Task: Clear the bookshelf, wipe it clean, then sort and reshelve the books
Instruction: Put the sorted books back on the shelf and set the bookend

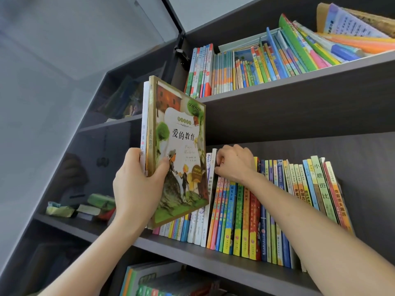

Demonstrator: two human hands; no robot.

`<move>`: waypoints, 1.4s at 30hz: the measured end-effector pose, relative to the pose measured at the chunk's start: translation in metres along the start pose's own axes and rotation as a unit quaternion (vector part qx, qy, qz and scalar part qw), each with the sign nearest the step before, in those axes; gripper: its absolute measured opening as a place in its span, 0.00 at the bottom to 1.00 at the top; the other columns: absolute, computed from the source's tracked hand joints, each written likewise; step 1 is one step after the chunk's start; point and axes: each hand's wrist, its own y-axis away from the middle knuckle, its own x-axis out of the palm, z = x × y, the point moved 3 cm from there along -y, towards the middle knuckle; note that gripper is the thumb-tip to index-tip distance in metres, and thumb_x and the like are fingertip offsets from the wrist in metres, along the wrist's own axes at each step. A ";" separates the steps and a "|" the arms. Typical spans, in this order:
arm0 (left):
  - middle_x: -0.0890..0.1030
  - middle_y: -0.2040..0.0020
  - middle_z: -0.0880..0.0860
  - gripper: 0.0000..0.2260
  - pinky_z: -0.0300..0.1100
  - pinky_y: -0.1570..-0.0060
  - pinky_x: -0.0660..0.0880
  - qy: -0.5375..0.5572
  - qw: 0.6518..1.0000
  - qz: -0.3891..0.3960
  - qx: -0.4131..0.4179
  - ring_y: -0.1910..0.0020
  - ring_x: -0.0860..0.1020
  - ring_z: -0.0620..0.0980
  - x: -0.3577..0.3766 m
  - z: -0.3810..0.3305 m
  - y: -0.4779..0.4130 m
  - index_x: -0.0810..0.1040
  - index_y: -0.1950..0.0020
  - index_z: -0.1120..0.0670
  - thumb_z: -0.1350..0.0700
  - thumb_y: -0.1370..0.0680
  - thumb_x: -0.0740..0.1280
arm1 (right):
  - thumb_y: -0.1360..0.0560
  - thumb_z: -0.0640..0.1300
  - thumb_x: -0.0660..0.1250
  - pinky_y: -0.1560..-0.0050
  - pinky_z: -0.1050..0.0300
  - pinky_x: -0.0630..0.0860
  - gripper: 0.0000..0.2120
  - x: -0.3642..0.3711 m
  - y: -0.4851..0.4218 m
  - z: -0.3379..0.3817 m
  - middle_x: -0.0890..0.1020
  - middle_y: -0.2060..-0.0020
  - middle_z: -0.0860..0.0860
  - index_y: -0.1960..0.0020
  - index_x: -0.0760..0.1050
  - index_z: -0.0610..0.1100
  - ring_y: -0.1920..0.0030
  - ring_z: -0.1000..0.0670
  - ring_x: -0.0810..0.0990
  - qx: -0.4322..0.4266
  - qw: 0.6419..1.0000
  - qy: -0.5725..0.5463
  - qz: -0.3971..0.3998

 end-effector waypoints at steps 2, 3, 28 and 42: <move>0.76 0.63 0.44 0.13 0.34 0.71 0.64 0.003 1.000 0.000 0.005 0.66 0.74 0.41 0.003 0.000 0.000 0.71 0.53 0.58 0.50 0.24 0.68 | 0.29 0.51 0.67 0.49 0.54 0.64 0.07 0.002 0.000 0.004 0.73 0.56 0.56 0.62 0.71 0.52 0.49 0.50 0.72 -0.006 1.000 0.013 0.005; 0.76 0.62 0.43 0.13 0.31 0.72 0.65 0.005 1.000 0.001 0.006 0.66 0.74 0.40 0.004 0.000 0.001 0.71 0.53 0.58 0.50 0.24 0.68 | 0.28 0.51 0.67 0.48 0.53 0.64 0.06 0.003 0.000 0.005 0.74 0.55 0.55 0.61 0.72 0.52 0.49 0.50 0.72 -0.008 1.000 0.016 0.004; 0.75 0.61 0.44 0.12 0.30 0.71 0.70 0.069 0.997 -0.015 -0.012 0.66 0.75 0.38 0.018 0.019 -0.009 0.71 0.50 0.58 0.51 0.23 0.68 | 0.31 0.55 0.68 0.37 0.46 0.59 0.13 -0.013 -0.003 -0.001 0.70 0.37 0.51 0.51 0.80 0.49 0.36 0.46 0.65 -0.003 0.979 0.004 0.204; 0.76 0.59 0.43 0.11 0.35 0.66 0.69 0.109 0.992 -0.042 -0.040 0.62 0.75 0.39 0.015 0.038 -0.008 0.71 0.50 0.57 0.52 0.24 0.69 | 0.33 0.70 0.65 0.35 0.46 0.60 0.22 -0.014 0.000 0.006 0.70 0.38 0.51 0.54 0.82 0.54 0.34 0.46 0.63 -0.039 0.979 0.056 0.190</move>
